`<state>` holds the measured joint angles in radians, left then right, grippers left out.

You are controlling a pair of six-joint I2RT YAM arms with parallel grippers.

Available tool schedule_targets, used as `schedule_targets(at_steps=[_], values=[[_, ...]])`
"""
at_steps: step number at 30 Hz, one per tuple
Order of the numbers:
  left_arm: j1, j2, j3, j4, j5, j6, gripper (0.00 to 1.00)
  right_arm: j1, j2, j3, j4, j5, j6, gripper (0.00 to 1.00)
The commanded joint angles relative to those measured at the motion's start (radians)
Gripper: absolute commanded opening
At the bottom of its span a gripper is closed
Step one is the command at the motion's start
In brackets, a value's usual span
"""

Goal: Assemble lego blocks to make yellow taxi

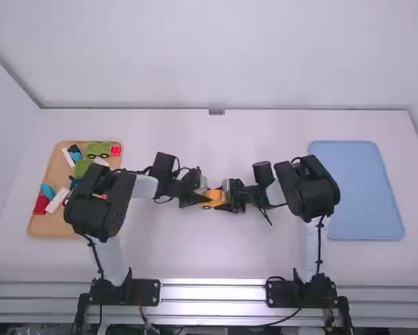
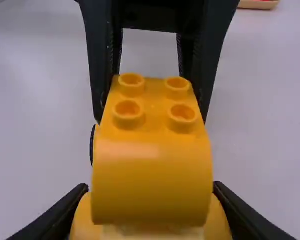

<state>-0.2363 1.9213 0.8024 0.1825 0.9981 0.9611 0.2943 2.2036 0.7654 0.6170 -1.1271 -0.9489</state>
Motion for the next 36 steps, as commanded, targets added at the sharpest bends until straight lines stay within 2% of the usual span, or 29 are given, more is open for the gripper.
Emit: schedule_targets(at_steps=[1, 10, 24, 31, 36], values=[[-0.049, 0.009, -0.011, -0.018, -0.054, -0.011, 0.02, 0.001, 0.014, 0.006, -0.005, 0.020, 0.009, 0.34], [-0.122, 0.009, -0.011, -0.063, -0.188, -0.034, 0.02, 0.001, 0.014, 0.007, -0.005, 0.021, 0.009, 0.34], [-0.161, 0.009, -0.011, -0.144, -0.266, -0.018, 0.02, 0.001, 0.014, 0.007, -0.005, 0.024, 0.009, 0.34], [-0.217, 0.009, -0.011, -0.149, -0.388, -0.025, 0.02, 0.001, 0.014, 0.007, -0.005, 0.024, 0.009, 0.34], [-0.216, 0.009, -0.011, -0.144, -0.386, -0.029, 0.02, 0.001, 0.014, 0.007, -0.005, 0.024, 0.009, 0.34]])
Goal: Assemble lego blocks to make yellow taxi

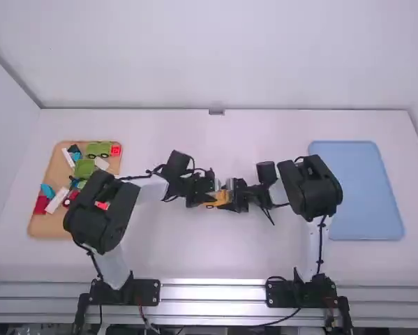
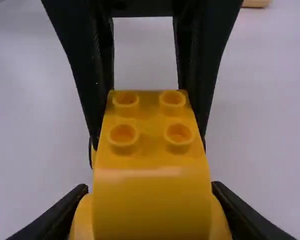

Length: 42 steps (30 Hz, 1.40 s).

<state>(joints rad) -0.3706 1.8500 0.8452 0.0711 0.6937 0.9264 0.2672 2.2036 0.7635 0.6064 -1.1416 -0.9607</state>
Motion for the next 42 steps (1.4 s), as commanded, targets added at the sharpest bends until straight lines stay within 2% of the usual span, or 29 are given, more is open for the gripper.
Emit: schedule_targets(at_steps=[1, 4, 6, 8, 16, 17, 18, 34, 37, 42], values=[[-0.080, 0.080, -0.053, -0.029, -0.082, 0.005, 0.02, 0.028, 0.014, 0.009, 0.006, 0.038, 0.021, 0.34], [-0.085, 0.079, -0.053, -0.018, -0.083, 0.005, 0.02, 0.028, 0.014, 0.009, 0.006, 0.039, 0.021, 0.35], [-0.085, 0.077, -0.053, -0.010, -0.082, 0.004, 0.06, 0.028, 0.014, 0.009, 0.006, 0.039, 0.021, 0.35], [-0.081, 0.071, -0.053, -0.006, -0.082, 0.005, 0.14, 0.028, 0.014, 0.009, 0.006, 0.038, 0.021, 0.36], [-0.055, 0.016, -0.053, -0.011, -0.082, -0.018, 0.22, 0.028, 0.014, 0.009, 0.005, 0.038, 0.021, 0.36], [-0.050, 0.006, -0.053, -0.012, -0.082, -0.017, 0.25, 0.029, 0.014, 0.009, 0.006, 0.038, 0.021, 0.36], [-0.045, -0.003, -0.053, -0.011, -0.082, -0.018, 0.33, 0.028, 0.014, 0.009, 0.005, 0.039, 0.021, 0.37], [-0.017, -0.051, -0.053, -0.004, -0.073, -0.013, 0.41, 0.028, 0.014, 0.009, 0.014, 0.042, 0.066, 0.38], [0.023, -0.074, -0.053, -0.012, -0.013, -0.013, 0.44, 0.028, 0.014, 0.009, 0.014, 0.042, 0.066, 0.38], [0.105, -0.110, -0.053, -0.028, 0.070, 0.014, 0.55, 0.028, 0.014, 0.009, 0.014, 0.042, 0.066, 0.38]])
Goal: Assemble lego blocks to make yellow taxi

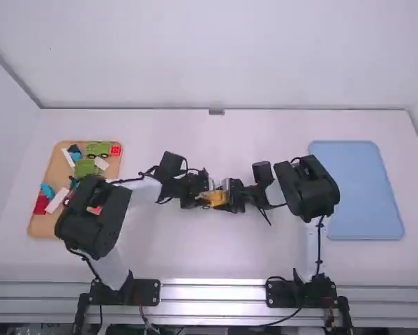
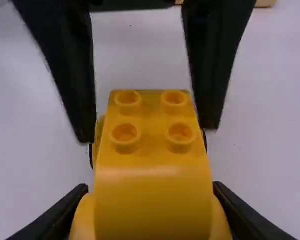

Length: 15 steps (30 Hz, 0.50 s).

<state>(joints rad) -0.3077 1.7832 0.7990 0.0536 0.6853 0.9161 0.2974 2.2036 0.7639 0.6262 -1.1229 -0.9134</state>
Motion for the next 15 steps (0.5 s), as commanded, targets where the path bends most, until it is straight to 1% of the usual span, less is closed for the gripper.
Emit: schedule_targets(at_steps=[1, 2, 4, 5, 6, 7, 8, 9, 11, 15], values=[[0.056, -0.050, -0.007, -0.024, 0.100, 0.051, 0.56, -0.002, 0.014, 0.008, -0.006, 0.024, 0.019, 0.38], [0.073, -0.059, -0.007, -0.043, 0.124, 0.080, 0.59, -0.002, 0.014, 0.008, -0.006, 0.023, 0.019, 0.38], [0.121, -0.085, -0.007, -0.094, 0.198, 0.144, 0.69, -0.002, 0.014, 0.008, -0.005, 0.023, 0.019, 0.38], [0.125, -0.087, -0.007, -0.099, 0.202, 0.150, 0.70, -0.002, 0.014, 0.008, -0.005, 0.023, 0.019, 0.38], [0.168, -0.113, -0.007, -0.146, 0.243, 0.192, 0.80, -0.002, 0.014, 0.010, -0.005, 0.023, 0.019, 0.38], [0.194, -0.128, -0.007, -0.172, 0.262, 0.216, 0.93, -0.002, 0.014, 0.011, -0.005, 0.023, 0.019, 0.38], [0.239, -0.151, -0.007, -0.209, 0.285, 0.246, 0.99, -0.002, 0.014, 0.017, -0.006, 0.023, 0.021, 0.38], [0.245, -0.154, -0.007, -0.212, 0.288, 0.248, 0.99, -0.002, 0.014, 0.018, -0.005, 0.023, 0.028, 0.38], [0.335, -0.194, -0.007, -0.246, 0.310, 0.246, 0.99, -0.012, 0.006, 0.040, 0.001, 0.023, 0.094, 0.41], [0.433, -0.213, -0.007, -0.224, 0.308, 0.155, 0.99, -0.059, -0.048, 0.064, -0.006, 0.024, 0.199, 0.40]])
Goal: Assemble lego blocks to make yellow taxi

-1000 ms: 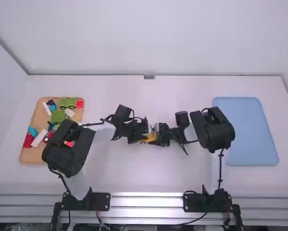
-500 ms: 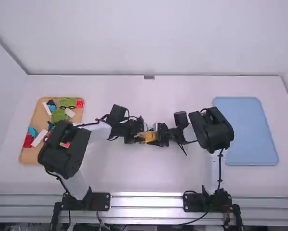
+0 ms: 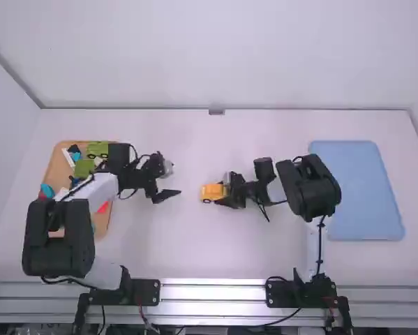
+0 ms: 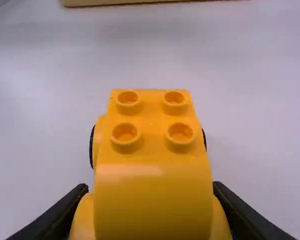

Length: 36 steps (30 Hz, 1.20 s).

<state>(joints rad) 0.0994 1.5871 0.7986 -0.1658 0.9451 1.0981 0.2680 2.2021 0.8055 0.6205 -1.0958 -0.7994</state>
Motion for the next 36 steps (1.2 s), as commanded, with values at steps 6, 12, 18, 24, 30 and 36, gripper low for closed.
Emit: schedule_targets(at_steps=[6, 12, 18, 24, 30, 36], values=[[0.105, -0.016, -0.007, 0.066, -0.066, -0.249, 0.99, -0.177, -0.257, -0.024, -0.046, 0.131, 0.237, 0.38], [0.097, -0.016, -0.007, 0.073, -0.135, -0.260, 0.99, -0.329, -0.535, -0.097, -0.299, 0.445, 0.220, 0.36], [0.098, -0.016, -0.007, 0.072, -0.180, -0.265, 0.99, -0.535, -0.766, -0.180, -0.423, 0.928, 0.423, 0.33], [0.097, -0.016, -0.007, 0.103, -0.180, -0.338, 0.99, -0.755, -0.772, -0.229, -0.392, 0.962, 0.499, 0.34], [0.097, -0.016, -0.007, 0.166, -0.249, -0.465, 0.99, -0.862, -0.654, -0.229, -0.332, 0.940, 0.515, 0.47], [0.097, -0.016, -0.007, 0.230, -0.430, -0.745, 0.99, -0.896, -0.618, -0.229, -0.331, 0.966, 0.541, 0.54]])
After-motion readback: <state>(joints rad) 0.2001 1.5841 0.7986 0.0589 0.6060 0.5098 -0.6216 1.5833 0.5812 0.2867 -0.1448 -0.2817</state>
